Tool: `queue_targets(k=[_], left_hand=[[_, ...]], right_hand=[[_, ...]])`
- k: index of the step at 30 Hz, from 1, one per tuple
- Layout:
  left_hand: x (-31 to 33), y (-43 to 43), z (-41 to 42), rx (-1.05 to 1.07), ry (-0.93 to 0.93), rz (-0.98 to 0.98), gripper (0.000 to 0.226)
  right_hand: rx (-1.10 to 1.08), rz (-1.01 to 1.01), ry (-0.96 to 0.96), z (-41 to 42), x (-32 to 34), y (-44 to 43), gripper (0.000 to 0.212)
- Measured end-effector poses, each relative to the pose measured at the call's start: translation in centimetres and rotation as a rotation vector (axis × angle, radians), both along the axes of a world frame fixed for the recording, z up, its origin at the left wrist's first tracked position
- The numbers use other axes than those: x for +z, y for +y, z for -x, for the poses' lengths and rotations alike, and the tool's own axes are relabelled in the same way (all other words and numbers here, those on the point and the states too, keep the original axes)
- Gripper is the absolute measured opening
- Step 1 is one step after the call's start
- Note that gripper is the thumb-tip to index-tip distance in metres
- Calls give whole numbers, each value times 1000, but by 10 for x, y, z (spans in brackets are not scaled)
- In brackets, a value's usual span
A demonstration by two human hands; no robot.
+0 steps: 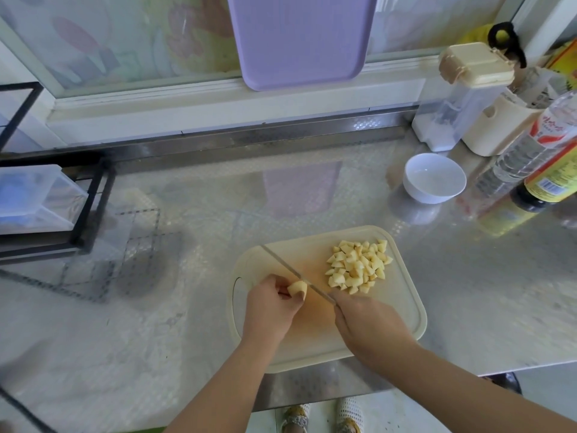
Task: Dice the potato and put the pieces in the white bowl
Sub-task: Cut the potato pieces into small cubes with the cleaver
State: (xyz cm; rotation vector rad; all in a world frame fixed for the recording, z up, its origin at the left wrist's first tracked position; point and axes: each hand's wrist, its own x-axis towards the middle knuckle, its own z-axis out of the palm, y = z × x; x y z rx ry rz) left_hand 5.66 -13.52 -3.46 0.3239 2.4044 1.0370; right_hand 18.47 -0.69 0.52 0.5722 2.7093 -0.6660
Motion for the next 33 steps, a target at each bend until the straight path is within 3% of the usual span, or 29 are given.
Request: queue_targets(k=[24,30,33], left_hand=[[1,0,-1,9,1,11,20],[6,-3,-4,-75,51,67,19],[7,-4,-5,-86,69,70,29]], right_hand=[[31,-40,-215,11,-17,-3,22],[-166,135,-139,13,-22,9,17],[-223,121,-102,9,-22,13,21]])
